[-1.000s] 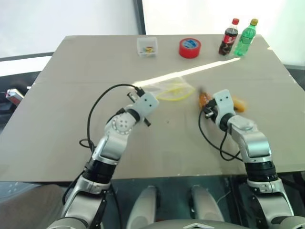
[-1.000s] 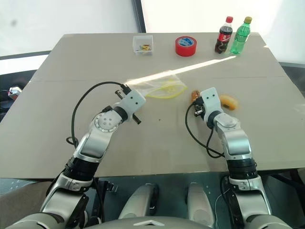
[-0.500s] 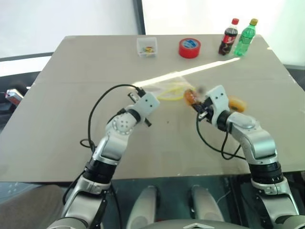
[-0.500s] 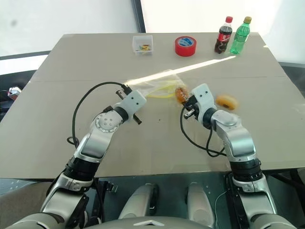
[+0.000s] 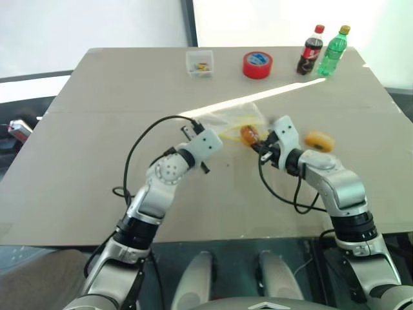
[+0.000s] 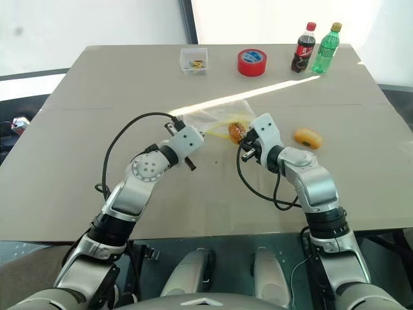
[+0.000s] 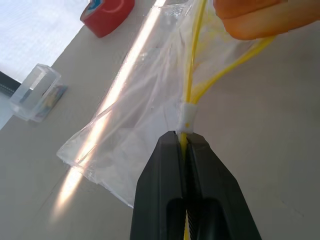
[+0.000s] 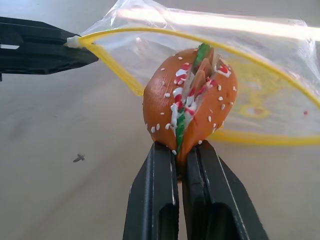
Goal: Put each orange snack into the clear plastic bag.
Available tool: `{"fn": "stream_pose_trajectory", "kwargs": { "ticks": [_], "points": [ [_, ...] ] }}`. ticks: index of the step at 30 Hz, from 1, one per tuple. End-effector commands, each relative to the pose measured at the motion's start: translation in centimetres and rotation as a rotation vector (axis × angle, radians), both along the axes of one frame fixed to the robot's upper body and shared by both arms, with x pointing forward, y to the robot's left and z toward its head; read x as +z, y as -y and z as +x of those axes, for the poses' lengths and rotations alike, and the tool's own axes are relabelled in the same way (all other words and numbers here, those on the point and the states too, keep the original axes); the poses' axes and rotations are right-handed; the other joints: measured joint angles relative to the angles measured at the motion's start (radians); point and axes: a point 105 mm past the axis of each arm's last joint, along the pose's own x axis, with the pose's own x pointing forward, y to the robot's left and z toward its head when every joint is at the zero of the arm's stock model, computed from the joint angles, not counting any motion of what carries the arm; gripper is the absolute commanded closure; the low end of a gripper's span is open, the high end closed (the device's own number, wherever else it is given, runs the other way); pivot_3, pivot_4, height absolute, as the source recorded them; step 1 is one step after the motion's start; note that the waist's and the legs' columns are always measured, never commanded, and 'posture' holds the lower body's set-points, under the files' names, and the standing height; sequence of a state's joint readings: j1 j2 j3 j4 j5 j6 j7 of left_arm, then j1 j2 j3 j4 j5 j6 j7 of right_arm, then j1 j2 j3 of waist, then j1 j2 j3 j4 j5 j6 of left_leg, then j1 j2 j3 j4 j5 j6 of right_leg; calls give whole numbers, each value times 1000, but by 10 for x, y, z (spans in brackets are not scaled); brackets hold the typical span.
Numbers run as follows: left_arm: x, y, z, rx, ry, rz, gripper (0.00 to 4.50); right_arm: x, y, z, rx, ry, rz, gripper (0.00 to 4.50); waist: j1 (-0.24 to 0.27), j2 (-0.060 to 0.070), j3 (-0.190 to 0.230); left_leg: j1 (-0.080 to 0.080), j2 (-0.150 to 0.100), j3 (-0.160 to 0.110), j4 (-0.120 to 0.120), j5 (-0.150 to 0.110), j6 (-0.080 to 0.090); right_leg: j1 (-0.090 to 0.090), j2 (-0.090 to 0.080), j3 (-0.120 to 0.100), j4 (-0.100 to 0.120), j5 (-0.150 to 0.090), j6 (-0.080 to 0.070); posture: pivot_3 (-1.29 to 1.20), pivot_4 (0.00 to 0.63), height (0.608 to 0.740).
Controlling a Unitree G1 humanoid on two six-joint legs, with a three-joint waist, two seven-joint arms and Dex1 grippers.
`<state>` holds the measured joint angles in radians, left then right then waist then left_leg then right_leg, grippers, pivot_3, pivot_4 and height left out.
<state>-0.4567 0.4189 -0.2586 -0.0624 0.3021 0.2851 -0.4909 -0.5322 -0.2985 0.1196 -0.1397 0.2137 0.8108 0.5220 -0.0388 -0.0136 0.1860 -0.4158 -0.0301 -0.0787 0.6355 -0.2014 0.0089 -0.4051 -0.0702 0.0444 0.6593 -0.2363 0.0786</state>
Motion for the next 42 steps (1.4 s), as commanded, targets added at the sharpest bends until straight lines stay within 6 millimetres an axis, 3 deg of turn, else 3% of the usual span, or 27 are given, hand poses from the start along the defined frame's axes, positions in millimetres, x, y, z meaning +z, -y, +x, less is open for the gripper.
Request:
{"fn": "stream_pose_trajectory", "kwargs": {
  "ticks": [1, 9, 19, 24, 25, 28, 34, 39, 41, 42],
  "points": [
    [6, 18, -12, -119, 46, 34, 4500, 15, -8, 3, 40, 36, 10, 4474, 0, 0, 0, 0, 0, 0, 0, 0, 0, 0, 0, 0, 0, 0, 0, 0, 150, 740],
    [0, 35, -20, -208, 31, 53, 4500, 20, -24, 20, 54, 44, -15, 4474, -2, 0, 0, 0, 0, 0, 0, 0, 0, 0, 0, 0, 0, 0, 0, 0, 150, 740],
    [3, 40, -19, -230, 56, 58, 4500, 15, -34, 41, 90, 134, -130, 4474, -1, 0, 0, 0, 0, 1, 0, 0, 0, 0, 0, 0, 0, 0, 0, 0, 150, 740],
    [3, 41, -18, -229, 62, 56, 4500, 12, -32, 39, 146, 152, -155, 2761, -2, 0, 0, 0, 0, 1, 0, 0, 0, 0, 0, 0, 0, 0, 0, 0, 150, 740],
    [3, 40, -18, -226, 62, 57, 4500, 12, -32, 37, 154, 149, -154, 2152, -2, 0, 0, 0, 0, 1, 0, 0, 0, 0, 0, 0, 0, 0, 0, 0, 150, 740],
    [3, 36, -15, -198, 65, 57, 4500, 12, -23, 31, 169, 132, -154, 925, -2, 0, 0, 0, 0, 1, 0, 0, 0, 0, 0, 0, 0, 0, 0, 0, 150, 740],
    [5, 28, -8, -138, 64, 39, 4500, 27, 4, 9, 194, 115, -132, 925, 3, 0, 0, -1, 0, 0, 0, 0, 0, 0, 0, 0, 0, 0, 0, 0, 150, 740],
    [2, 29, -8, -132, 55, 35, 4500, 39, 27, -21, 234, 60, -68, 925, 3, 0, 0, -1, 0, -1, 0, 0, 0, 0, 0, -1, 0, 0, 0, 0, 150, 740],
    [1, 29, -8, -130, 47, 28, 4500, 42, 47, -26, 209, 45, -58, 925, 3, 0, 0, -1, 0, -1, 0, 0, 0, 0, 0, -1, -1, 0, 0, 0, 150, 740],
    [0, 29, -9, -130, 41, 26, 4500, 39, 68, -22, 151, 41, -91, 925, 4, 0, 0, -1, 0, -1, 0, 0, 0, 0, 0, -1, -1, 0, 0, 0, 150, 740]
  ]
}}
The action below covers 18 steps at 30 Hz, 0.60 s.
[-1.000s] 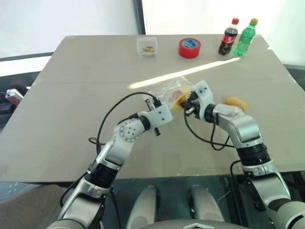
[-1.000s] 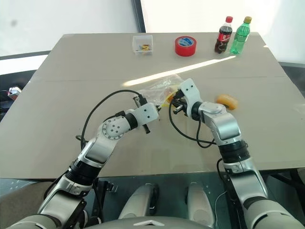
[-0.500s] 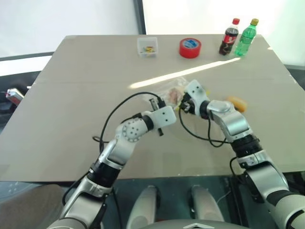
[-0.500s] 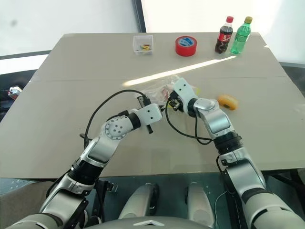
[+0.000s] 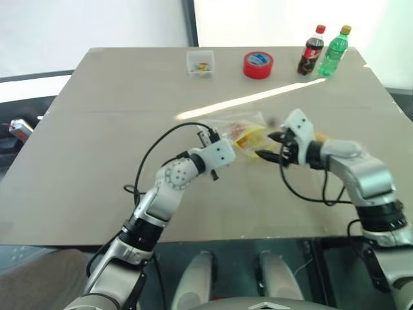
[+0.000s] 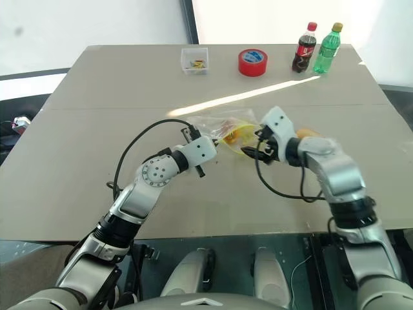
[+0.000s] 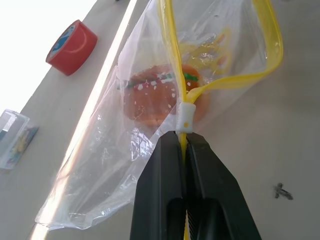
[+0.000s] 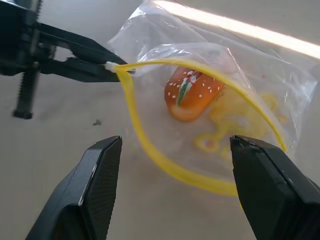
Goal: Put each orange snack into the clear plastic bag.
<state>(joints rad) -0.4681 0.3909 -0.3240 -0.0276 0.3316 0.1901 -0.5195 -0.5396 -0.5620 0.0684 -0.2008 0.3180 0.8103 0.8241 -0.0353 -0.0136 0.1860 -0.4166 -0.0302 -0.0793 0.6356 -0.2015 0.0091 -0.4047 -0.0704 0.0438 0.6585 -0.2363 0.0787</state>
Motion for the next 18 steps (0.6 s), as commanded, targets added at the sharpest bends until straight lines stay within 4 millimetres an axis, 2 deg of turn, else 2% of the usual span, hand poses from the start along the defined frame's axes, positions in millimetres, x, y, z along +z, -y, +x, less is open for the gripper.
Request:
{"fn": "stream_pose_trajectory", "kwargs": {
  "ticks": [1, 2, 5, 9, 13, 18],
  "points": [
    [6, 1, -2, -2, 22, -16, 4500, 12, 49, 4, -113, 40, -39, 925, 1, 0, 0, 0, 0, 0, 0, 0, 0, 0, 0, 0, 0, 0, 0, 0, 150, 740],
    [4, 0, -2, -3, 17, -15, 4500, 10, 69, 10, -177, 45, -70, 925, 3, 0, 0, 0, 0, 1, 0, 0, 0, 0, 0, 0, 0, 0, 0, 0, 150, 740],
    [2, 1, -3, -9, 12, -11, 4500, 5, 107, 21, -284, 64, -147, 925, 4, 0, 0, 0, 0, 4, 1, 0, 0, 1, 0, 0, -1, 0, 0, 0, 150, 740],
    [2, 2, -2, -9, 14, -11, 4500, -4, 144, 35, -365, 69, -235, 925, -4, 0, 0, 1, 1, 6, 0, 0, 0, 0, 0, 0, 0, 0, 0, 0, 150, 740],
    [3, 1, -2, -2, 15, -12, 4500, -9, 155, 51, -400, 81, -273, 925, -3, 0, 0, 1, 0, 8, 1, 0, 0, 1, 0, 1, -1, 0, 0, 0, 150, 740],
    [2, 2, -2, 1, 15, -15, 4500, -18, 156, 64, -415, 82, -292, 925, -3, 0, 0, 1, 0, 7, 0, 0, 0, 1, 0, 1, -1, 0, 0, 0, 150, 740]
  ]
}}
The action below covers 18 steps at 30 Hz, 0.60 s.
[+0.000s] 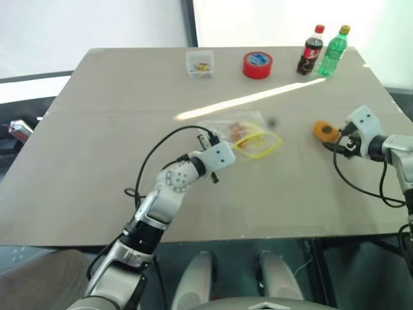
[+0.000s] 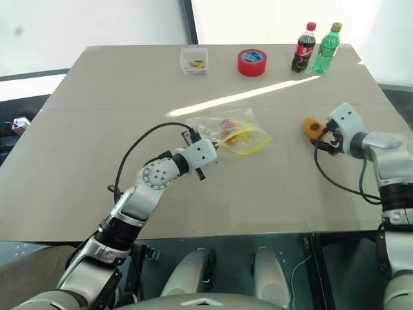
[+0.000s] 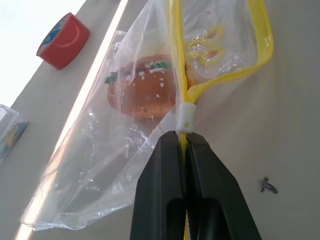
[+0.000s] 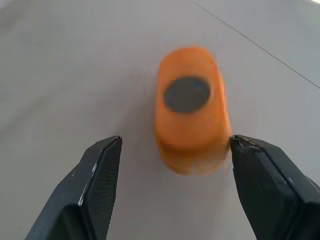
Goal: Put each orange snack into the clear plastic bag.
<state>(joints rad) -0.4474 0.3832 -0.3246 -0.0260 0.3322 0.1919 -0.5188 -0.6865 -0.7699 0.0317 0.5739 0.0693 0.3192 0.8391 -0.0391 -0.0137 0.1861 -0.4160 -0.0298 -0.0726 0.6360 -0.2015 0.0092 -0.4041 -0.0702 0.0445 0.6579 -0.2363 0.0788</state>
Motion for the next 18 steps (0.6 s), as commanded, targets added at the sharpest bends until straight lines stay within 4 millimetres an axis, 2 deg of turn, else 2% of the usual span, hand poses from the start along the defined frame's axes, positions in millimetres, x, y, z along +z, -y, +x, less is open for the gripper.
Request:
{"fn": "stream_pose_trajectory", "kwargs": {
  "ticks": [1, 7, 14, 18],
  "points": [
    [9, 2, 0, -1, 38, -11, 4500, 8, -1, 9, 3, 46, -18, 925, 1, 0, 0, 0, 0, 0, 0, 0, 0, 0, 0, 0, 0, 0, 0, 0, 150, 740],
    [7, 2, 0, 6, 34, -13, 4500, 13, 0, 21, -53, 81, 51, 925, 0, 0, 0, 0, 0, 0, 0, 0, 0, 0, 0, 0, 0, 0, 0, 0, 150, 740],
    [5, 2, 0, 8, 30, -12, 4500, 12, -3, 24, -43, 100, 36, 925, 1, 0, 0, 0, 0, 0, 0, 0, 0, 0, 0, 0, 0, 0, 0, 0, 150, 740],
    [4, 1, 0, 11, 28, -14, 4500, 11, -6, 24, -34, 101, 38, 2243, 1, 0, 0, 0, 0, 0, 0, 0, 0, 0, 0, 0, 0, 0, 0, 0, 150, 740]
  ]
}}
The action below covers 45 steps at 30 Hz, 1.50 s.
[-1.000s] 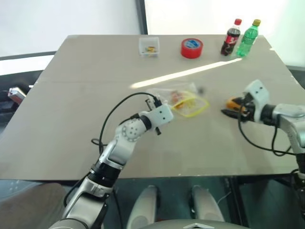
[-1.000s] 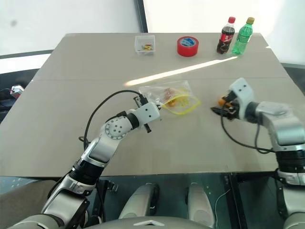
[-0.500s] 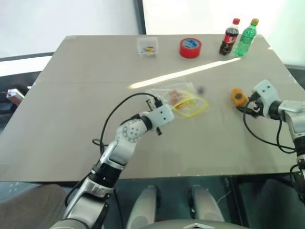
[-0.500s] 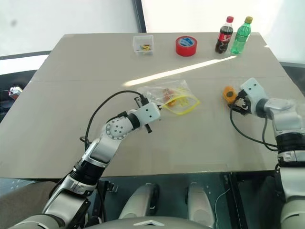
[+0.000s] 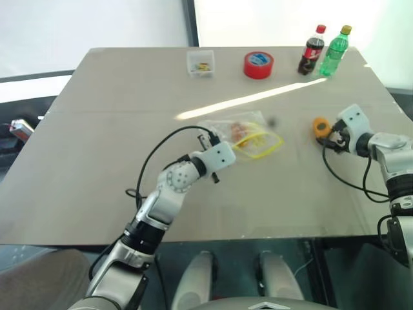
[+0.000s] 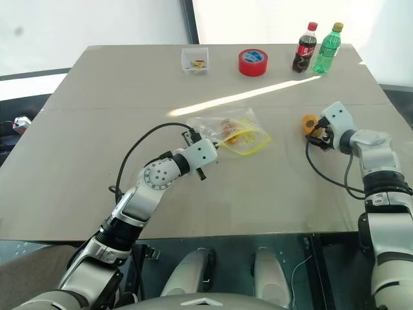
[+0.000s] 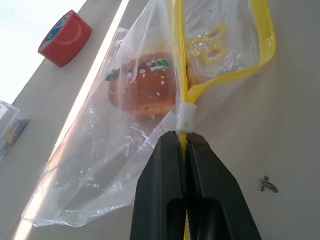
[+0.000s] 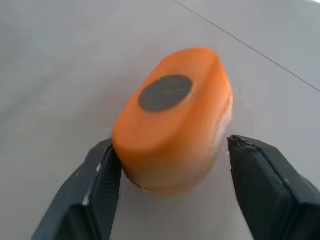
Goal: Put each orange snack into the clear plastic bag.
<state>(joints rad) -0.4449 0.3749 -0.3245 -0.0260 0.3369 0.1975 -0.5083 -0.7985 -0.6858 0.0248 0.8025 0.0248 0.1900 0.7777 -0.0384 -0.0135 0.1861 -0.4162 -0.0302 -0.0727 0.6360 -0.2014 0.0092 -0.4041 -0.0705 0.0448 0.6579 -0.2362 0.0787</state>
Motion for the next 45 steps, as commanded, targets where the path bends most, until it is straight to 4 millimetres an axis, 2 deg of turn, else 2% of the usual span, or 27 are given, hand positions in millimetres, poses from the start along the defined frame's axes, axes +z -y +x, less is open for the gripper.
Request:
{"fn": "stream_pose_trajectory", "kwargs": {
  "ticks": [1, 4, 8, 11, 14, 16, 17, 23, 29, 35, 40, 45],
  "points": [
    [5, 1, -1, 1, 26, -7, 4500, 16, 1, 3, 3, 58, 1, 2716, 0, 0, 0, 0, 0, 0, 0, 0, 0, 0, 0, 0, 0, 0, 0, 0, 150, 740],
    [5, 1, 0, 1, 27, -7, 4500, 17, 1, 3, 2, 62, -1, 4047, 0, 0, 0, 0, 0, 0, 0, 0, 0, 0, 0, 0, 0, 0, 0, 0, 150, 740],
    [5, 0, 0, 3, 29, -8, 4500, 28, -12, -5, 103, 60, 44, 4047, -1, 0, 0, 0, 0, 0, 0, 0, 0, 0, 0, 0, 0, 0, 0, 0, 150, 740],
    [5, 0, 1, 5, 29, -9, 4500, 40, -36, -28, 305, 34, 101, 4047, 0, 0, 0, 0, 0, -1, 0, 0, 0, 0, 0, 0, 0, 0, 0, 0, 150, 740],
    [4, 2, 0, -2, 26, -12, 4500, 50, -75, -60, 529, -36, 176, 4047, 1, 0, 0, 0, 0, -2, 0, 0, 0, 0, 0, 0, 0, 0, 0, 0, 150, 740],
    [5, 3, 0, -5, 26, -13, 4500, 47, -96, -80, 641, -92, 181, 4047, 1, 0, 0, 0, 0, -4, 0, 0, 0, 0, 0, 0, 0, 0, 0, 0, 150, 740],
    [5, 4, 0, -5, 26, -14, 4500, 45, -104, -83, 663, -100, 171, 4047, 0, 0, 0, 0, 0, -5, 0, 0, 0, 0, 0, 0, 0, 0, 0, 0, 150, 740],
    [8, 8, -1, -24, 34, -35, 4500, 36, -134, -76, 638, -109, 171, 4047, 2, 0, 0, 0, 0, -5, 1, 0, 0, 0, 0, 0, 1, 0, 0, 0, 150, 740],
    [14, 11, -3, -42, 55, -50, 4500, 24, -141, -58, 557, -141, 140, 4047, 7, 0, 0, 0, 0, -5, 1, 0, 0, 0, 0, -1, 1, 0, 0, 0, 150, 740],
    [15, 19, -9, -104, 65, -48, 4500, 30, -148, -36, 461, -122, 201, 4047, 5, 0, 0, 0, 0, -5, 1, 0, 0, 0, 0, -1, 1, 0, 0, 0, 150, 740],
    [16, 31, -16, -187, 83, -47, 4500, 29, -159, -24, 374, -156, 308, 4047, 4, 1, 0, 0, 0, -5, 1, 0, 0, -1, 0, -1, 1, 0, 0, 0, 150, 740],
    [12, 31, -19, -207, 72, -41, 4500, 29, -164, -16, 321, -113, 315, 4047, 4, 1, 0, 0, 0, -5, 1, 0, 0, -1, 0, -1, 1, 0, 0, 0, 150, 740]
  ]
}}
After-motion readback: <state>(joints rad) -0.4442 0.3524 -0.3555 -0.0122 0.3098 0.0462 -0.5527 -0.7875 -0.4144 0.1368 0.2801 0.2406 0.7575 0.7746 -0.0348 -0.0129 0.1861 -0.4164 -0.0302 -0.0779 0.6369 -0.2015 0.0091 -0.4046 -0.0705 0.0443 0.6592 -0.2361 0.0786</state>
